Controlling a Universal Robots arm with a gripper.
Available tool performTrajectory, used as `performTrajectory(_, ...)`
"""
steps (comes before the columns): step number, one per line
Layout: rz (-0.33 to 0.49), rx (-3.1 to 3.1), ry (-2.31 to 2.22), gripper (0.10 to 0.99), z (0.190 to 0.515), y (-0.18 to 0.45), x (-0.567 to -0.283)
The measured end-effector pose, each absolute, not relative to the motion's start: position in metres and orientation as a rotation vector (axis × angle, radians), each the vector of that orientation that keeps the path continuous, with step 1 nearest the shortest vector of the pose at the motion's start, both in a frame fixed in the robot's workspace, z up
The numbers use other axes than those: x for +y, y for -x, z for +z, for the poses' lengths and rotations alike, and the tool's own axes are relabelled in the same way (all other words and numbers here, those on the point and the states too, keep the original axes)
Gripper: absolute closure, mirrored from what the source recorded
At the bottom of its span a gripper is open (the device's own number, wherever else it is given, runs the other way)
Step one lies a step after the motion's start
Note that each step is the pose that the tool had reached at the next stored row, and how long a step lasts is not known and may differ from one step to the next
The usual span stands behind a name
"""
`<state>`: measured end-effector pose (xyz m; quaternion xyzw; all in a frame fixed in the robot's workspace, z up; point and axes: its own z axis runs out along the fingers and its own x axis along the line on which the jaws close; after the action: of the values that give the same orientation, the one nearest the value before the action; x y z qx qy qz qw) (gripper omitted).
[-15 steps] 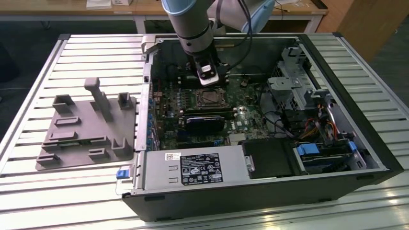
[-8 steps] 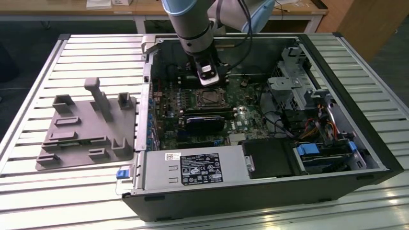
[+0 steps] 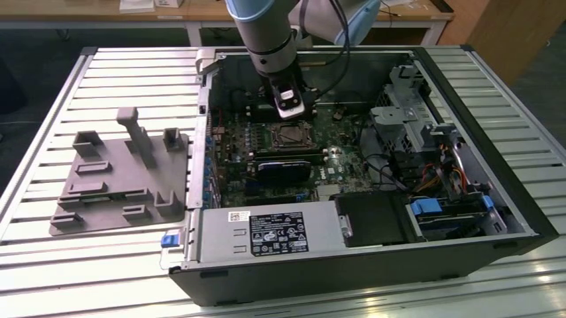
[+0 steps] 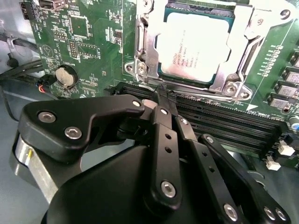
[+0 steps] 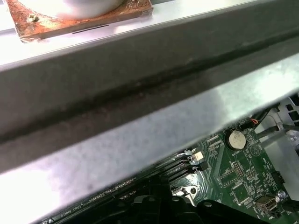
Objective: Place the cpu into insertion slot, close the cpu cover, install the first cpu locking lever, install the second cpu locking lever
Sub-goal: 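Install the first cpu locking lever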
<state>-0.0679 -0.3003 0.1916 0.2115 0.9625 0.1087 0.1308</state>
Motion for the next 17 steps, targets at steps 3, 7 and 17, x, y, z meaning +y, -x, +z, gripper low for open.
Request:
performTrajectory(3,0.301,2.795,-0.612,0.984,0.1910,0.0680,-0.3003)
performTrajectory(7,0.298,2.795,-0.612,0.984,0.1901,0.0680,-0.3004)
performTrajectory(17,0.309,2.795,-0.614,0.984,0.1872,0.0677,-0.3004)
